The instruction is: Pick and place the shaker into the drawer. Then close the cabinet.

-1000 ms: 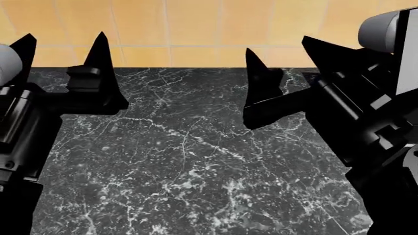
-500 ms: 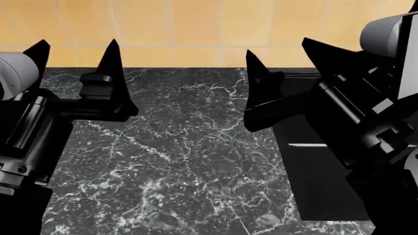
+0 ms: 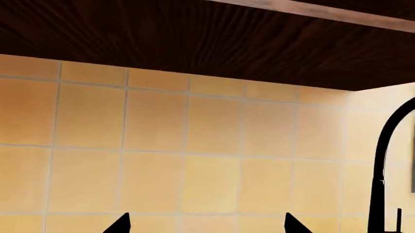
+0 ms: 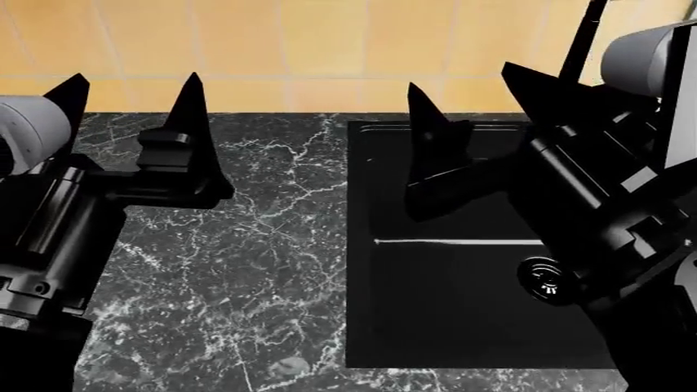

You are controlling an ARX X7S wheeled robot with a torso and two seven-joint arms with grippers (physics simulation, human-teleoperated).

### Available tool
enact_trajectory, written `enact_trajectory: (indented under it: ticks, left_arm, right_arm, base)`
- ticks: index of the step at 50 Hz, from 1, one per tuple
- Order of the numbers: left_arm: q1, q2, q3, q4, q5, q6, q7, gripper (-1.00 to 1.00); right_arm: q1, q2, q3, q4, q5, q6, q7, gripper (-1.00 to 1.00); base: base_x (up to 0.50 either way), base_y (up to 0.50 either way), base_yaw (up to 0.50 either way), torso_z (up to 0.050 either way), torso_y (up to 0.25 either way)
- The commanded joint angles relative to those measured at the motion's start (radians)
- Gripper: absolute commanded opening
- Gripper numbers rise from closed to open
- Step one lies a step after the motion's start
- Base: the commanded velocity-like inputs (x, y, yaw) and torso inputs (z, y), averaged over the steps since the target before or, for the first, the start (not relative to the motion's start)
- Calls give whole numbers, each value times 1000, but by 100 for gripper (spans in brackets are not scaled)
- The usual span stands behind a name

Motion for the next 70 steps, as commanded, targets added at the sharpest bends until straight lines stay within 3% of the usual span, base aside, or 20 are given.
enact_trajectory:
  ticks: [1,50,52,53,54,57,61,65,68,70]
  left_arm:
    - [-2,7,17,3,4,0,2,100]
    - [6,21,11,11,7,-21,-1,100]
    - [36,-36,17,-21,17,-3,17,100]
    - [38,-56,16,-32,9,-2,24,100]
    - [44,-71,17,-41,7,1,29,100]
    - [83,-108,27,-74,28,35,37,100]
    - [130,-131,38,-144,52,86,42,100]
    - [169,-128,51,-208,73,124,56,100]
    - [197,-130,59,-244,84,157,64,100]
    - [212,-137,62,-262,87,177,67,100]
  right_arm:
    - [-9,7,-3,-12,-19,-15,-2,100]
    - [-46,29,0,-41,-42,-78,-28,100]
    - [215,314,-115,36,233,-150,272,100]
    - [321,389,-170,71,301,-157,422,100]
    - [402,433,-213,99,341,-156,470,100]
    - [651,504,-404,182,387,-153,508,100]
    - [938,428,-577,315,360,-56,486,100]
    - [1170,255,-638,491,104,148,305,100]
    - [1301,167,-683,533,-300,187,-32,100]
    - [1303,88,-649,525,-600,235,-296,100]
  base:
    - [2,-500,0,0,0]
    - [48,-460,0,0,0]
    - [0,0,0,0,0]
    - [0,0,0,0,0]
    - [0,0,0,0,0]
    - [0,0,0,0,0]
    - [0,0,0,0,0]
    - [0,0,0,0,0]
    - [0,0,0,0,0]
    - [0,0,0,0,0]
